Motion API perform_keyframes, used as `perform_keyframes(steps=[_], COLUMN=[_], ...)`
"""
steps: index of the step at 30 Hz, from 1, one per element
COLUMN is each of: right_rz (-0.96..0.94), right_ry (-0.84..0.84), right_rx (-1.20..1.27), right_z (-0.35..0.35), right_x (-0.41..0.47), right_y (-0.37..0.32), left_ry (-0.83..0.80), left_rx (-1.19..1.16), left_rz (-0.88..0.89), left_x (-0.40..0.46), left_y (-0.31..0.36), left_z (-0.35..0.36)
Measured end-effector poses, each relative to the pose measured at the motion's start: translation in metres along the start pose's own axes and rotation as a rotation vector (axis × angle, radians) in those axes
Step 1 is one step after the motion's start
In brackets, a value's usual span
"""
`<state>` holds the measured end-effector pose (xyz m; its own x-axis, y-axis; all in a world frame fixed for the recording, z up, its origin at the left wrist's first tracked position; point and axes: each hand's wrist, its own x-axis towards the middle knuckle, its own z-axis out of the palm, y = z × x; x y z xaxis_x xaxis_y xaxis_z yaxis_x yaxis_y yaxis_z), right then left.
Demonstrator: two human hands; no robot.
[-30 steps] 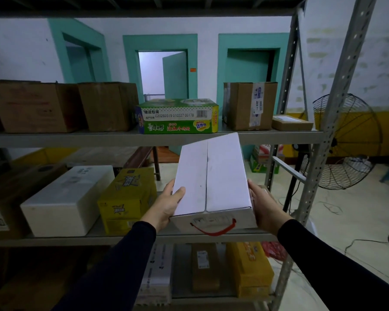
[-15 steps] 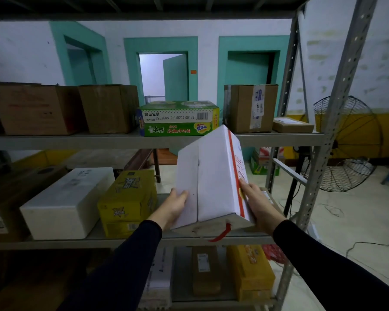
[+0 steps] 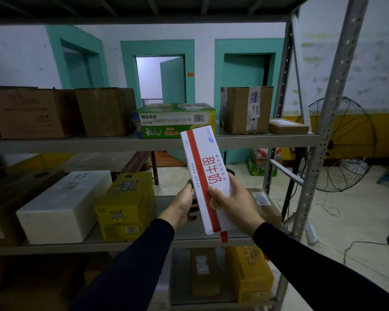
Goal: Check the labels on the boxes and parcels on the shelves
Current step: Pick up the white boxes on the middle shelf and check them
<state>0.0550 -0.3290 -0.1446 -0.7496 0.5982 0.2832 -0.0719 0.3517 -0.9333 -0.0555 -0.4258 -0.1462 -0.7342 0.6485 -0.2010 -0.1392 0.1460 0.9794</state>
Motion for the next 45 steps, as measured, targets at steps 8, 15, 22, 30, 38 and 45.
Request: perform_keyframes(steps=[8, 15, 22, 30, 38, 45], right_rz=[0.059, 0.315, 0.382, 0.343, 0.376, 0.389], right_ry=[-0.046, -0.112, -0.108, 0.013, -0.103, -0.052], right_rx=[0.132, 0.575, 0.555, 0.27, 0.307, 0.35], right_z=[-0.018, -0.054, -0.05, -0.044, -0.016, -0.015], right_x=[0.004, 0.015, 0.011, 0.014, 0.007, 0.007], right_y=[0.008, 0.017, 0.021, 0.036, 0.023, 0.014], left_ry=[0.02, -0.026, -0.012, 0.154, 0.377, 0.376], left_rx=[0.039, -0.131, -0.318, 0.415, 1.215, 1.19], left_rz=[0.053, -0.008, 0.016, 0.313, 0.595, 0.583], left_x=[-0.003, 0.003, -0.009, -0.005, -0.015, -0.018], left_y=[-0.005, -0.023, -0.015, -0.002, 0.002, 0.004], left_z=[-0.013, -0.064, -0.065, -0.05, -0.021, -0.021])
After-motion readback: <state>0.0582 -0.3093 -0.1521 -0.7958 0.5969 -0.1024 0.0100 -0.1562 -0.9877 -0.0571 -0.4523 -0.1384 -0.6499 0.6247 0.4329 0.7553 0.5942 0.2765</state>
